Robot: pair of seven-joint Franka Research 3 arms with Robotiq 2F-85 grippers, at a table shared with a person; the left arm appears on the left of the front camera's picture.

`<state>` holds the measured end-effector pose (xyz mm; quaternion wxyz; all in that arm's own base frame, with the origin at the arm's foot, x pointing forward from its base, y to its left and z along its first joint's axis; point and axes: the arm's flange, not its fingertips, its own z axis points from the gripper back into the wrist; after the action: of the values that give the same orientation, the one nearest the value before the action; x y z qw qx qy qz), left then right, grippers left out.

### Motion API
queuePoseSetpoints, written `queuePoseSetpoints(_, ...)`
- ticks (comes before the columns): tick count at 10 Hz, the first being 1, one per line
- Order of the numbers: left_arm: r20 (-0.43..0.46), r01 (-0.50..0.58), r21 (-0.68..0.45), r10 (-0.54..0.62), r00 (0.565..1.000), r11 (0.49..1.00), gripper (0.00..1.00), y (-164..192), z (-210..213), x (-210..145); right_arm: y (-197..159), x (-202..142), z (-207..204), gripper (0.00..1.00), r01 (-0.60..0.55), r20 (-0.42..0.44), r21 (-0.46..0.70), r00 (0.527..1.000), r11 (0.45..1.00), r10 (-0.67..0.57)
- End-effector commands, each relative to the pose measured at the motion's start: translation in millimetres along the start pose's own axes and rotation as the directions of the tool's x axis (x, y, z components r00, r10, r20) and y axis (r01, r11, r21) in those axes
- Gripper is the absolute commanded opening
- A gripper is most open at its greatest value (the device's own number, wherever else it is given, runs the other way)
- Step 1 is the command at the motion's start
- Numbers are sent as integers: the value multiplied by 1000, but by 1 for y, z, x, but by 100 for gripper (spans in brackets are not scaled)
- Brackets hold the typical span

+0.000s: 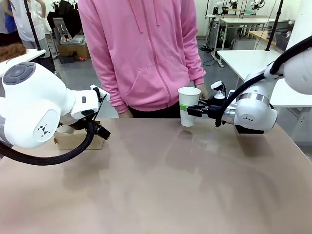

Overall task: Pour a drink into a cup and package it in a carrier.
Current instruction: When a person places the Paper Cup Lid on the 600 ml Paper Cup , lift the 600 ml Paper Cup.

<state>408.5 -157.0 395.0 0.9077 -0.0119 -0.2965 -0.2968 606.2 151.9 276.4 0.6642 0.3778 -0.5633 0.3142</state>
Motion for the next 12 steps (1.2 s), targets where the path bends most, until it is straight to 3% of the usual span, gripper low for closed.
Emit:
queuePoseSetpoints(1,4,0,0,0,1000,1000,100,0,2,0,2,2,-1,80,-2,1,1,1000,1000,2)
queuePoseSetpoints(12,4,0,0,0,1000,1000,100,0,2,0,2,2,-1,80,-2,1,1,1000,1000,2)
